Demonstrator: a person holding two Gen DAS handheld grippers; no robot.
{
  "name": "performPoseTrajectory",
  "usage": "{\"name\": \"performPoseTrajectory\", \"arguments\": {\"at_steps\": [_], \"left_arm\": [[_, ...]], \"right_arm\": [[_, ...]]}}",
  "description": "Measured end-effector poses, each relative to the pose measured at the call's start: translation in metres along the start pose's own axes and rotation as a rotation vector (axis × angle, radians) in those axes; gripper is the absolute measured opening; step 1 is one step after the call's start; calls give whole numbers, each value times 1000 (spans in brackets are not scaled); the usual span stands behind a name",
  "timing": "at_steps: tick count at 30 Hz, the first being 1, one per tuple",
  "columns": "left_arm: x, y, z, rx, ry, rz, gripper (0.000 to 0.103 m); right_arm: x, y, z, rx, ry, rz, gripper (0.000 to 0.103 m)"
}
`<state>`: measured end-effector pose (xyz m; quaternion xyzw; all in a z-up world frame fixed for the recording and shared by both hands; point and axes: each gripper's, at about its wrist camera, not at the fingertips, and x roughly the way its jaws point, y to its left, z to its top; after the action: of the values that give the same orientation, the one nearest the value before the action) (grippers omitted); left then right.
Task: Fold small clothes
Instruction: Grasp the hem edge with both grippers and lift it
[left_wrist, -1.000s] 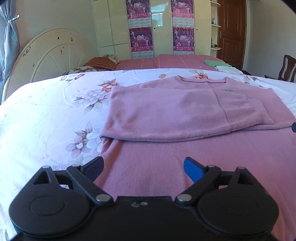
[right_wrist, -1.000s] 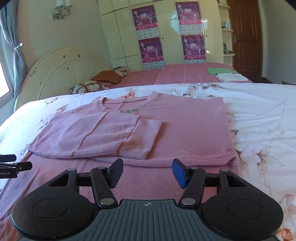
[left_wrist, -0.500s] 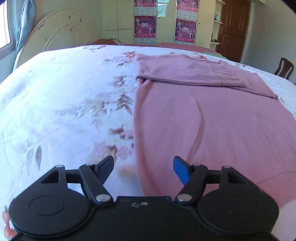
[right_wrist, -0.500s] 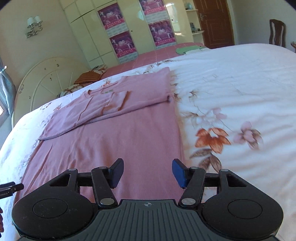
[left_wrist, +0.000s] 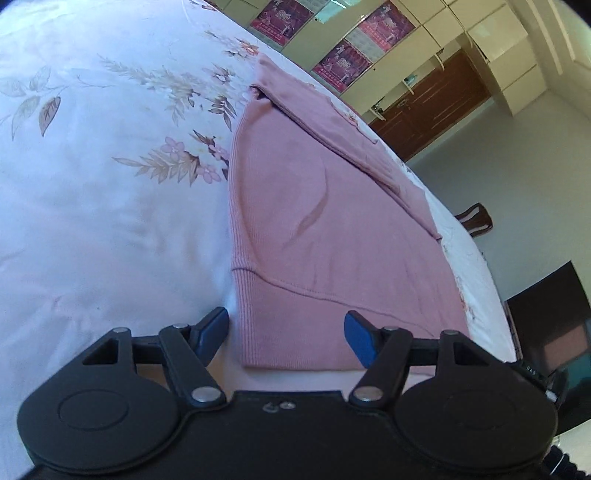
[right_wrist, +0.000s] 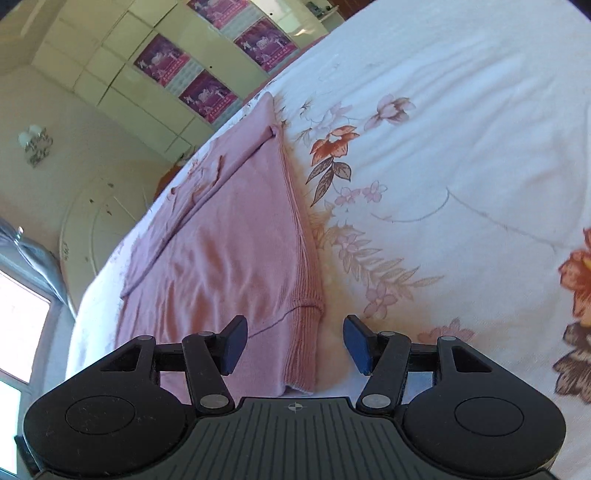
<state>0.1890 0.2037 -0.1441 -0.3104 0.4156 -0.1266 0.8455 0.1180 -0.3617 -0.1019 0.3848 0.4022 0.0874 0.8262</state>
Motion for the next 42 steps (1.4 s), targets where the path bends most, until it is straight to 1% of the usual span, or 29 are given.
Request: {"name": "performPoseTrajectory", "arguments": {"at_steps": [1,3,8,10,11,12,13,15,16,17,18,19,20,21,23,24,25,26,27,28,30,31,33,35,38,40,42], "left_arm": [[4,2,3,-21,-5,-17,67],[13,3,10,-43,-9,-39,66],[27,-2,18,-31,20,-65,66],[30,-5,16,-19,40,-67,57],[31,-5,13,-12,45,-63,53],[29,-5,11,-6,38,-62,52],[29,-5,10,-5,32,-56,50],[29,-4,9,-3,18,-24,38],[28,-4,9,-3,11,-8,34],[28,-4,9,2,4,22,17],[28,-3,9,3,2,46,4],[24,0,8,-17,-13,32,4],[18,1,7,-25,-45,15,4],[10,-2,5,-11,-79,5,4],[-2,-6,1,6,-126,-9,4],[-4,-5,0,9,-132,4,4],[-1,-4,-1,21,-117,39,4],[6,-2,-3,30,-89,77,4],[13,1,-4,18,-64,97,4],[13,4,-4,-10,-77,81,4],[11,3,0,-29,-81,81,4],[8,1,1,-26,-92,77,4],[1,-2,5,-44,-117,52,4],[-4,-6,14,-62,-154,27,4],[-5,-21,41,-58,-217,3,4],[2,-33,68,-47,-255,-11,4],[16,-46,102,-33,-273,-12,4]], "right_arm": [[1,-1,1,18,0,14,58],[6,1,5,11,12,31,58],[19,6,12,-21,56,75,58],[20,6,11,-32,56,79,55],[20,5,11,-34,64,76,38],[23,2,10,-22,84,74,22],[26,-4,8,-7,97,78,20],[25,-7,7,9,90,94,19],[25,-7,8,16,87,95,19],[26,-7,8,19,84,92,19],[27,-6,8,17,83,90,19],[27,-2,9,0,82,83,19],[27,2,10,-27,81,73,10],[23,5,10,-49,76,87,10],[10,10,14,-57,32,159,10],[4,13,15,-71,16,188,10],[-1,15,16,-86,5,204,10],[-2,15,15,-99,3,197,10],[0,13,14,-107,15,177,10],[9,10,11,-112,49,141,10],[24,8,6,-109,102,78,10],[24,7,4,-93,87,80,10],[16,9,5,-45,27,125,10],[9,18,10,-45,-18,152,10],[4,42,29,-82,-72,184,10],[6,58,47,-97,-111,202,10],[15,74,70,-102,-140,204,10]]}}
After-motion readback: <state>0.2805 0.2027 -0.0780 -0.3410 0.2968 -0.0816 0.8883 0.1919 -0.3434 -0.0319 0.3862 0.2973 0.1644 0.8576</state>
